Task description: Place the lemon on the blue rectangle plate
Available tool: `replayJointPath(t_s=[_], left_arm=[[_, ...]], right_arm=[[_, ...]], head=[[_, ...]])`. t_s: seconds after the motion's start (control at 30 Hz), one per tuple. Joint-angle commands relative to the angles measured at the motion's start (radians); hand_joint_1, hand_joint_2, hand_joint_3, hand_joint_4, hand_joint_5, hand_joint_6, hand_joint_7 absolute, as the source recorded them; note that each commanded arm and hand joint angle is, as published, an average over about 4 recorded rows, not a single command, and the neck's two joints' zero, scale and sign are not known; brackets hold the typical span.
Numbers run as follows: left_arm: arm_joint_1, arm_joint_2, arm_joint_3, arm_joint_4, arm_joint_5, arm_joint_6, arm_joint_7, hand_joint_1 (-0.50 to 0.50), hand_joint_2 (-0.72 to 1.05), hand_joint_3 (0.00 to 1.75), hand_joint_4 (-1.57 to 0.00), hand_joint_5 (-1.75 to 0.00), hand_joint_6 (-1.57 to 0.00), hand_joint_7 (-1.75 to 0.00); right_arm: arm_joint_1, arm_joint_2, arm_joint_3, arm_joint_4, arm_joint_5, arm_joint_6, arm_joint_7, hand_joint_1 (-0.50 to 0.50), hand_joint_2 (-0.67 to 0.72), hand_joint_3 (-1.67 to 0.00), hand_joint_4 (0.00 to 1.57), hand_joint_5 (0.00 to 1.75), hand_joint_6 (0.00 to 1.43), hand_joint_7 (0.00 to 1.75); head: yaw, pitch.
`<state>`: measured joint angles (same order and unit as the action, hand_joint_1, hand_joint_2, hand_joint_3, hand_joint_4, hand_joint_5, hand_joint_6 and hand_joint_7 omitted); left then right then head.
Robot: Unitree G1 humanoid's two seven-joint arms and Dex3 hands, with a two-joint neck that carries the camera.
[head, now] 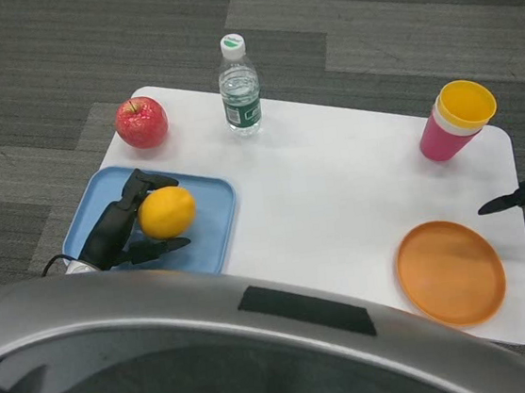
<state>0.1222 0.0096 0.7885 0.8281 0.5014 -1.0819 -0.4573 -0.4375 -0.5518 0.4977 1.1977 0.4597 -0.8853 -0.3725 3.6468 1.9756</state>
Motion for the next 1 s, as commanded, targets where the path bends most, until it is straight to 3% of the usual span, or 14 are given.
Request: replayJointPath(t_s=[0.03, 0.2, 0.37, 0.8, 1.0], left_arm=[[0.011, -0.003, 0.0, 0.008, -0.031, -0.009, 0.031, -0.5, 0.56, 0.09, 0.0, -1.13, 0.0, -1.06], [0.017, -0.003, -0.034, 0.008, -0.083, -0.009, 0.062, -0.5, 0.65, 0.09, 0.0, -1.13, 0.0, -0.56], [0.018, -0.004, -0.049, 0.008, -0.101, -0.009, 0.078, -0.5, 0.67, 0.09, 0.0, -1.13, 0.0, -0.24], [0.037, -0.02, -0.08, -0.005, -0.221, -0.016, 0.183, -0.5, 0.67, 0.09, 0.0, -1.13, 0.0, -0.21], [0.046, -0.005, -0.11, -0.033, -0.309, -0.046, 0.235, -0.5, 0.69, 0.09, 0.0, -1.05, 0.0, -0.21]], right_arm=[[-0.006, -0.003, -0.005, 0.003, 0.007, 0.003, -0.003, -0.46, 0.66, 0.0, 0.0, 0.0, 0.0, 0.0], [-0.006, -0.003, -0.004, 0.002, 0.007, 0.003, -0.003, -0.46, 0.66, 0.0, 0.0, 0.0, 0.0, 0.0], [-0.005, -0.004, -0.004, -0.001, 0.007, 0.003, -0.003, -0.46, 0.66, 0.0, 0.0, 0.0, 0.0, 0.0], [0.0, -0.007, 0.002, -0.005, 0.007, 0.003, -0.003, -0.46, 0.66, 0.0, 0.0, 0.0, 0.0, 0.0], [0.002, -0.009, 0.004, -0.01, 0.007, 0.003, -0.003, -0.46, 0.66, 0.0, 0.0, 0.0, 0.0, 0.0]], head=[[0.001, 0.0], [0.0, 0.002], [-0.002, 0.004], [0.005, 0.017], [0.005, 0.024]])
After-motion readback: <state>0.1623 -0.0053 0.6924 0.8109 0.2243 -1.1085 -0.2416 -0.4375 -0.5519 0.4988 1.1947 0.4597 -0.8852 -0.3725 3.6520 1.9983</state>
